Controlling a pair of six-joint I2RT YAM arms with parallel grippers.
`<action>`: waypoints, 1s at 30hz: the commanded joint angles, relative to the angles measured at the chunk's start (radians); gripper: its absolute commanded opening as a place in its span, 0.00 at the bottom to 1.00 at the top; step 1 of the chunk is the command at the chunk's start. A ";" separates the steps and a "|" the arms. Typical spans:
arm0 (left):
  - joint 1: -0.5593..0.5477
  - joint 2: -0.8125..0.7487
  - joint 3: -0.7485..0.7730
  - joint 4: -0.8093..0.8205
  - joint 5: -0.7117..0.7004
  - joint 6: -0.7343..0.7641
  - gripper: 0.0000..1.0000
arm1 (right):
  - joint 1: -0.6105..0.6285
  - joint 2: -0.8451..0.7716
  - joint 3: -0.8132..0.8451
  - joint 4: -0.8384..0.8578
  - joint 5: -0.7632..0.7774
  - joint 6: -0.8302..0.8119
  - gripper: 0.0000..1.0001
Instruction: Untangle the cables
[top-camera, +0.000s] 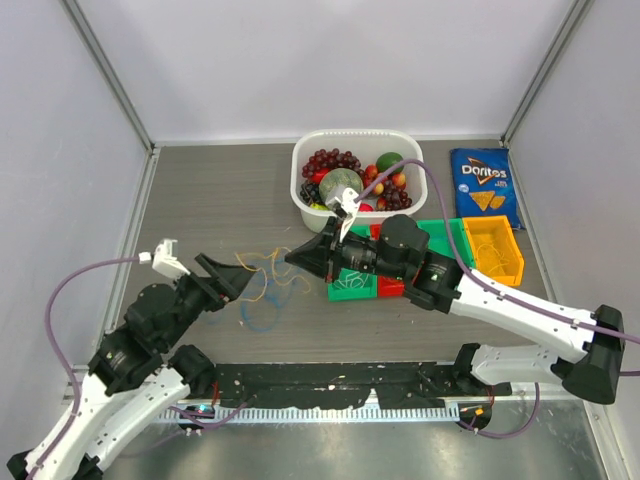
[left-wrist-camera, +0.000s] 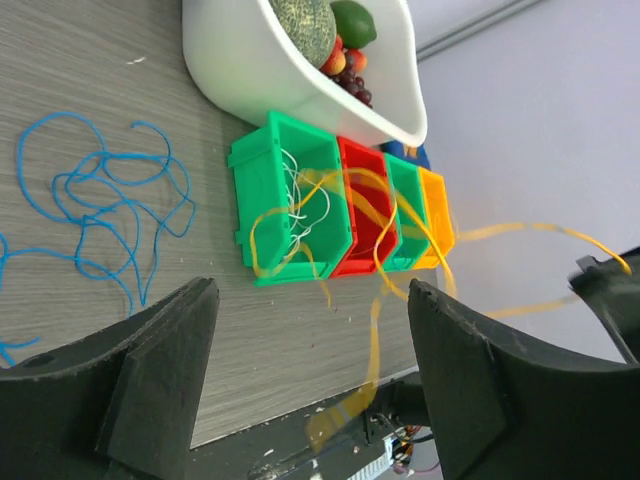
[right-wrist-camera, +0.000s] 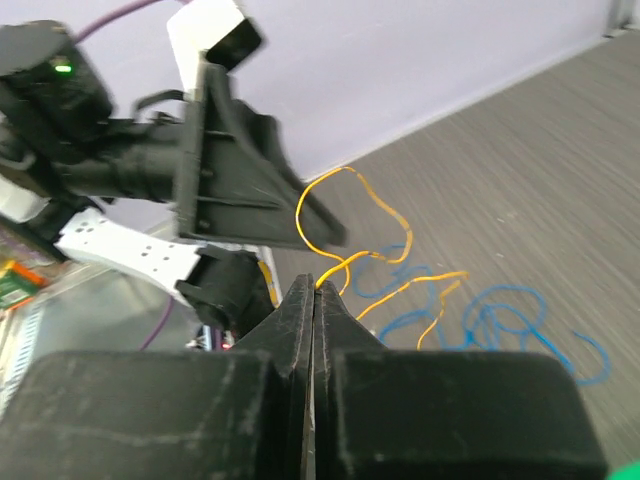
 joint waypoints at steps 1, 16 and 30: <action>0.004 -0.102 0.035 -0.110 -0.069 0.014 0.81 | 0.002 -0.054 0.050 -0.139 0.193 -0.075 0.01; 0.004 0.002 0.190 0.123 0.220 0.477 0.86 | 0.002 0.107 0.359 -0.573 0.100 0.023 0.01; 0.004 0.223 0.241 0.256 0.575 0.686 0.86 | 0.001 0.230 0.567 -0.588 -0.215 0.212 0.01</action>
